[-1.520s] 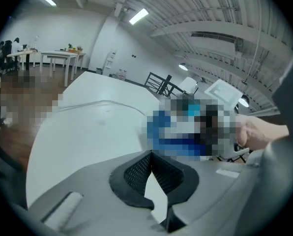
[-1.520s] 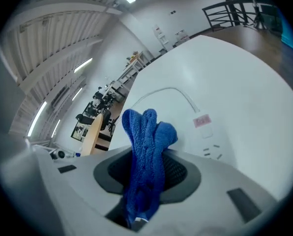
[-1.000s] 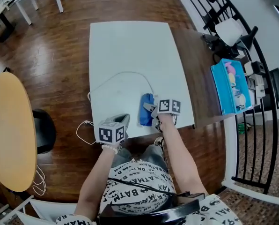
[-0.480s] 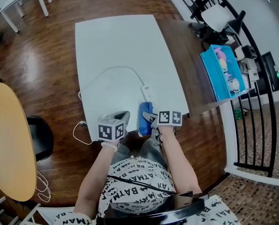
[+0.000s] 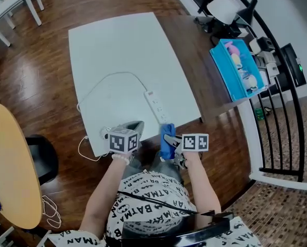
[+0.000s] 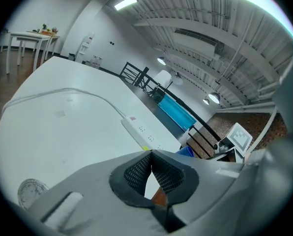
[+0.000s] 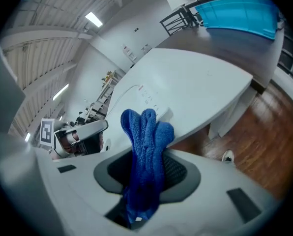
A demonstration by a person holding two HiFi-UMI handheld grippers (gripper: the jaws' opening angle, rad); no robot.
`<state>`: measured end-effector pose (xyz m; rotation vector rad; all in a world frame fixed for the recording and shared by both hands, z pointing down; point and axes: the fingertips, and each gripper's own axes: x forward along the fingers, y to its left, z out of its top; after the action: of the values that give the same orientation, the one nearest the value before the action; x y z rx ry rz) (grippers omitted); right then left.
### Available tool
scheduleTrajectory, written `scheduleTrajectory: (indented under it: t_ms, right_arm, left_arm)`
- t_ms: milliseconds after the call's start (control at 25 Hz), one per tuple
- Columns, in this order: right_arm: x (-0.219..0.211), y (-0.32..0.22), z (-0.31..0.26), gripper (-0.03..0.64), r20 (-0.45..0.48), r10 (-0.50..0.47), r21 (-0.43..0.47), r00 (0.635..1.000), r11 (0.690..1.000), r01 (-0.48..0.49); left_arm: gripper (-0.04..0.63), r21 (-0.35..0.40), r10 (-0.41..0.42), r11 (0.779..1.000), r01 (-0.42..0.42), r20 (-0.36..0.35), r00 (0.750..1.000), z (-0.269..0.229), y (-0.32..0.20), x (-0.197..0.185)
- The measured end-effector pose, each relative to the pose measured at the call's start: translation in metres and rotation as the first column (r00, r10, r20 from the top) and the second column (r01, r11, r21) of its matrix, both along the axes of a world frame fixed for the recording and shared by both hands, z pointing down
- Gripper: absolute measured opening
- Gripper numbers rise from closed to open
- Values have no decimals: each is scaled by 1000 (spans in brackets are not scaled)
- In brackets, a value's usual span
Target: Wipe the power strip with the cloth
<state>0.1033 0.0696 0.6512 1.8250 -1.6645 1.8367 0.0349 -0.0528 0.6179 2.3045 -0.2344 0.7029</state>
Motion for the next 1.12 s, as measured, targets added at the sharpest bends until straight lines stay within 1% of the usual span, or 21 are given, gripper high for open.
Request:
scheduleTrajectory:
  t_ms: [160, 240, 360, 640, 800, 880, 960, 1120]
  right_arm:
    - [43, 2, -5, 138, -67, 91, 19, 994, 996, -89]
    - [51, -3, -4, 138, -83, 104, 23, 991, 994, -102]
    - [43, -8, -1, 138, -84, 81, 18, 993, 997, -80]
    - [0, 1, 3, 138, -52, 38, 21, 998, 999, -37]
    - [-19, -10, 3, 138, -27, -15, 34, 1000, 999, 15]
    - [-25, -16, -1, 138, -32, -50, 41, 998, 998, 51]
    - [-20, -17, -9, 138, -62, -53, 53, 997, 997, 57]
    - [17, -21, -38, 138, -106, 8, 117, 994, 993, 5]
  left_arm:
    - [2, -8, 18, 1000, -18, 10, 1000, 3, 9, 7]
    - [2, -9, 27, 1000, -27, 17, 999, 4, 13, 8]
    - [2, -14, 31, 999, -31, 19, 999, 5, 16, 8]
    - [2, -13, 40, 999, -39, 40, 998, 9, 18, 0]
    - [2, -11, 57, 998, -56, 45, 997, 9, 20, 1]
    - [2, -5, 53, 999, -53, 42, 998, 9, 18, 1]
    - [2, 4, 42, 999, -42, 40, 998, 7, 14, -1]
    - [2, 32, 6, 999, -6, 18, 1000, -2, 3, -1]
